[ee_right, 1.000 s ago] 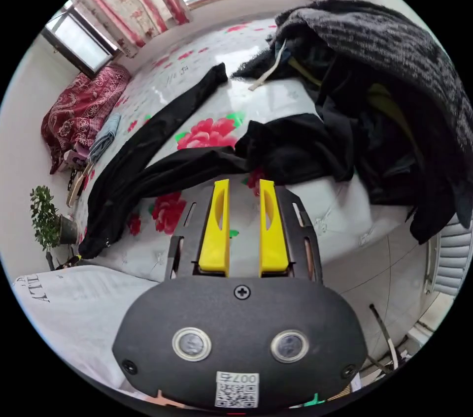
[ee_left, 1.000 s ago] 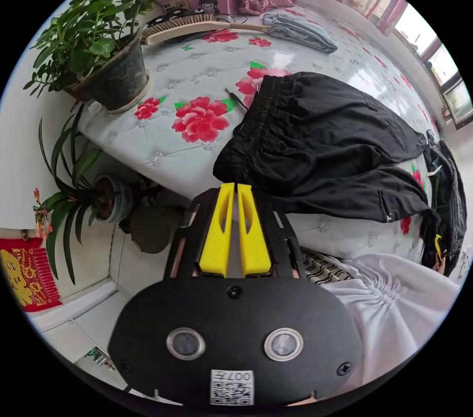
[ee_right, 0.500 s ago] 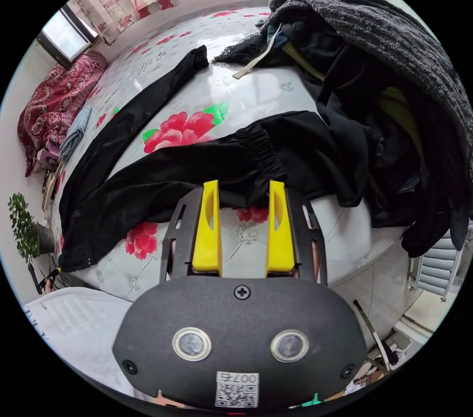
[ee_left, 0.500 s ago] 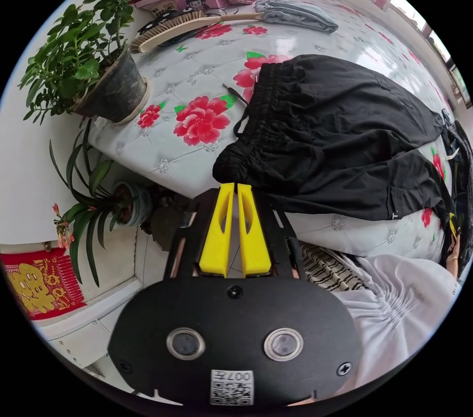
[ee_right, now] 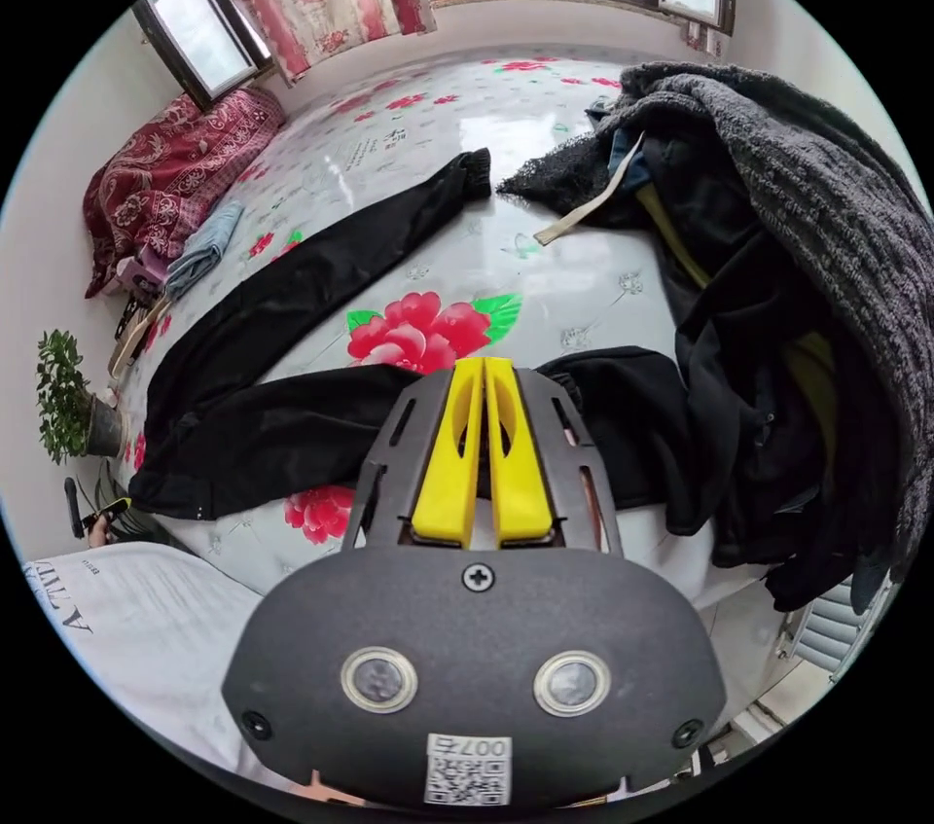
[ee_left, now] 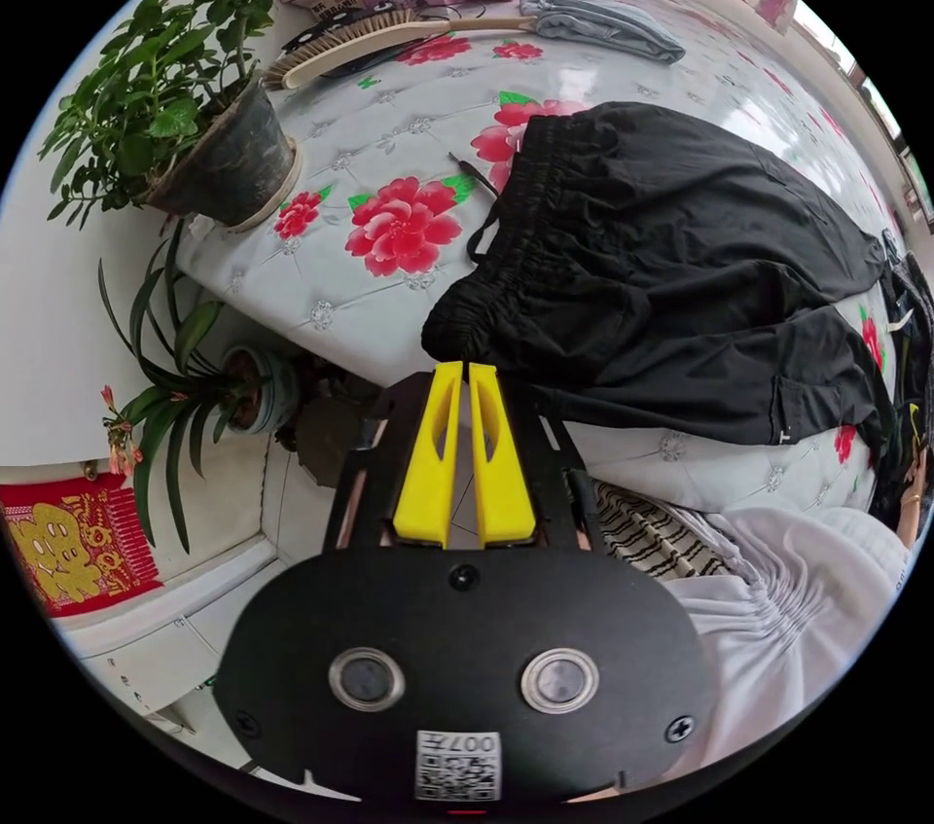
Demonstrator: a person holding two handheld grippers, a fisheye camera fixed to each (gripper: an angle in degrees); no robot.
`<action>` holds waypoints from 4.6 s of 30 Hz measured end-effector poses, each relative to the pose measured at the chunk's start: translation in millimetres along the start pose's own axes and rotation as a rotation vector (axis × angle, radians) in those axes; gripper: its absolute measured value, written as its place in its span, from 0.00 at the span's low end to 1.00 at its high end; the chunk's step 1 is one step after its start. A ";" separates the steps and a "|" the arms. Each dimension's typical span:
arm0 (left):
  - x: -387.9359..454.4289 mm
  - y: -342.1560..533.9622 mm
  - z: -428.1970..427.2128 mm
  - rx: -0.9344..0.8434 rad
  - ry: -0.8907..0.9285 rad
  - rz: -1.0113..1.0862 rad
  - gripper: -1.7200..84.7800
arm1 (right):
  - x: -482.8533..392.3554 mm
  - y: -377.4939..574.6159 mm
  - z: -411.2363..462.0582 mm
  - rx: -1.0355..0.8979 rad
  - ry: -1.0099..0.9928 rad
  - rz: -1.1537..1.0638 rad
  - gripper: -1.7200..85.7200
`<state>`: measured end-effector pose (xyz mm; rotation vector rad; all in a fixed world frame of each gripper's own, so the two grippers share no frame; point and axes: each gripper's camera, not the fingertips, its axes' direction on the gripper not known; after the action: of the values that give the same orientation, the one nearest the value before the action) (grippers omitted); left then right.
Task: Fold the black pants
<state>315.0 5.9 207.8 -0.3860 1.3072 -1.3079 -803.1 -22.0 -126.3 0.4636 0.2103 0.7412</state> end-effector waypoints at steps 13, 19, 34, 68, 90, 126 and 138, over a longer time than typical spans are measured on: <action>-3.3 -9.8 2.3 -0.031 0.014 -0.007 0.01 | 46.6 15.5 54.6 -0.258 0.071 0.048 0.05; -18.6 -24.1 -16.3 0.010 0.026 -0.006 0.01 | 59.2 0.6 4.6 -0.104 0.103 0.010 0.05; -36.8 -39.4 -25.7 0.029 0.058 -0.010 0.01 | 101.3 -14.1 -38.8 -0.070 -0.094 -0.030 0.10; -65.4 51.4 65.2 -0.020 0.305 0.023 0.06 | -465.3 -73.5 27.7 -0.212 -0.438 -1.227 0.14; -121.3 57.6 52.6 0.344 0.433 0.343 0.17 | -462.0 -99.6 -43.1 -0.107 -0.614 -1.396 0.02; -172.6 2.5 41.1 0.005 0.347 -0.012 0.14 | -544.8 -70.1 57.9 -0.167 -0.462 -1.109 0.06; -68.1 -182.2 56.3 0.130 0.297 0.246 0.13 | -220.4 -163.7 99.8 -0.194 0.164 -0.373 0.08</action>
<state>294.0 -18.6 407.6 0.0632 1.4540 -1.2633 -829.9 -312.6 -111.6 0.1704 0.3637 0.4270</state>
